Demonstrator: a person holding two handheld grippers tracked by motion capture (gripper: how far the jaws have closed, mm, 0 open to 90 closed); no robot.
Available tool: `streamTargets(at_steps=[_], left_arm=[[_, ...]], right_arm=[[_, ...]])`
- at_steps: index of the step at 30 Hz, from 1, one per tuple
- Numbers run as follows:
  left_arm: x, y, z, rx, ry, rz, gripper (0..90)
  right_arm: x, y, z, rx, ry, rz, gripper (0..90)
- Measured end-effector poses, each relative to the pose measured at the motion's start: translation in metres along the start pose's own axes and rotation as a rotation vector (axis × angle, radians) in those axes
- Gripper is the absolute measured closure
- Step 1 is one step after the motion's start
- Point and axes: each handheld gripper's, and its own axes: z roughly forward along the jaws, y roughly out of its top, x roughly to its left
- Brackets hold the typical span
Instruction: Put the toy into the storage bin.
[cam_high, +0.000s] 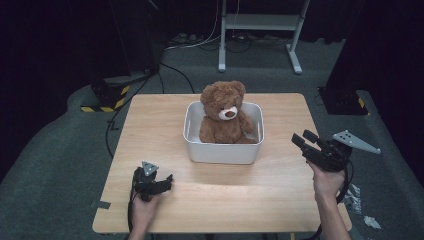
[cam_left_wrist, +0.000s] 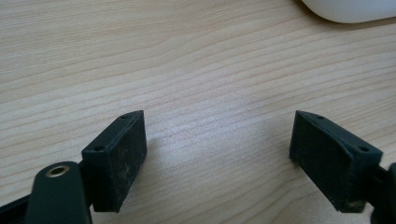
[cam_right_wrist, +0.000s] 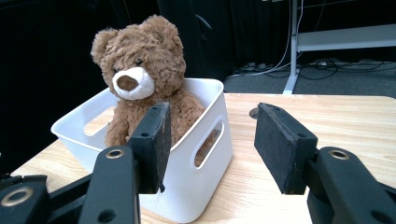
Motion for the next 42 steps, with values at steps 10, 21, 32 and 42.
streamTargets(at_steps=[10,21,32,42], left_arm=[[0.000,0.000,0.000,0.000,0.000,0.000,18.8],[0.000,0.000,0.000,0.000,0.000,0.000,18.8],[0.000,0.000,0.000,0.003,-0.001,0.003,18.8],[0.000,0.000,0.000,0.000,0.000,0.000,18.8]], right_arm=[[-0.004,-0.006,-0.004,0.004,-0.013,0.011,45.9],[-0.007,-0.014,-0.005,0.010,-0.010,0.023,45.7],[-0.009,-0.025,-0.003,0.033,-0.021,0.038,45.6],[-0.011,-0.033,-0.001,0.050,-0.030,0.034,45.6]])
